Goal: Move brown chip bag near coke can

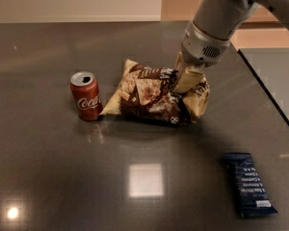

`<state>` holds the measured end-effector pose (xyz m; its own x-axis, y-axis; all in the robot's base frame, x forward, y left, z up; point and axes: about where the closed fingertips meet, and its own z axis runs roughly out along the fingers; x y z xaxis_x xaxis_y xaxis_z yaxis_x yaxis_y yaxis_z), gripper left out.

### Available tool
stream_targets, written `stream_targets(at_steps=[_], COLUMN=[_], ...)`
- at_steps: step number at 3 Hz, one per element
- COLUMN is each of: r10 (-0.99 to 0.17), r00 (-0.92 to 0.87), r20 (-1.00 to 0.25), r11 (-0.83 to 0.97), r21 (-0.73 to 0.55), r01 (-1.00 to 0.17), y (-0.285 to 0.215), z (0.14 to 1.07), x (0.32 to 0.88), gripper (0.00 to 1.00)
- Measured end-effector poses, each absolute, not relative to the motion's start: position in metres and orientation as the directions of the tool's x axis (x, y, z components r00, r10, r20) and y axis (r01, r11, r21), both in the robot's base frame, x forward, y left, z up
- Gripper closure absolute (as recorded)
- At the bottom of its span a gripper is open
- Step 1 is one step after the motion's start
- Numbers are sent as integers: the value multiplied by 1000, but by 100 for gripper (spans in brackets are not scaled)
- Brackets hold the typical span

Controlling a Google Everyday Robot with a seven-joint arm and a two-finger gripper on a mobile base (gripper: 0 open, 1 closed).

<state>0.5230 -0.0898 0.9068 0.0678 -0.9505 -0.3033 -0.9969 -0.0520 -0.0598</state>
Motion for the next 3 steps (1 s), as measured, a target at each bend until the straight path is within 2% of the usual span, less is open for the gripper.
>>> stream_targets(at_steps=[1, 2, 3], r10=[-938, -932, -930], r00=[140, 197, 225], r20=[-317, -304, -291], r11=[-131, -190, -218], r21=[-49, -55, -55], r01=[-990, -980, -974], y=[-72, -60, -55], z=[906, 901, 894], x=[516, 512, 513], gripper=[100, 83, 61])
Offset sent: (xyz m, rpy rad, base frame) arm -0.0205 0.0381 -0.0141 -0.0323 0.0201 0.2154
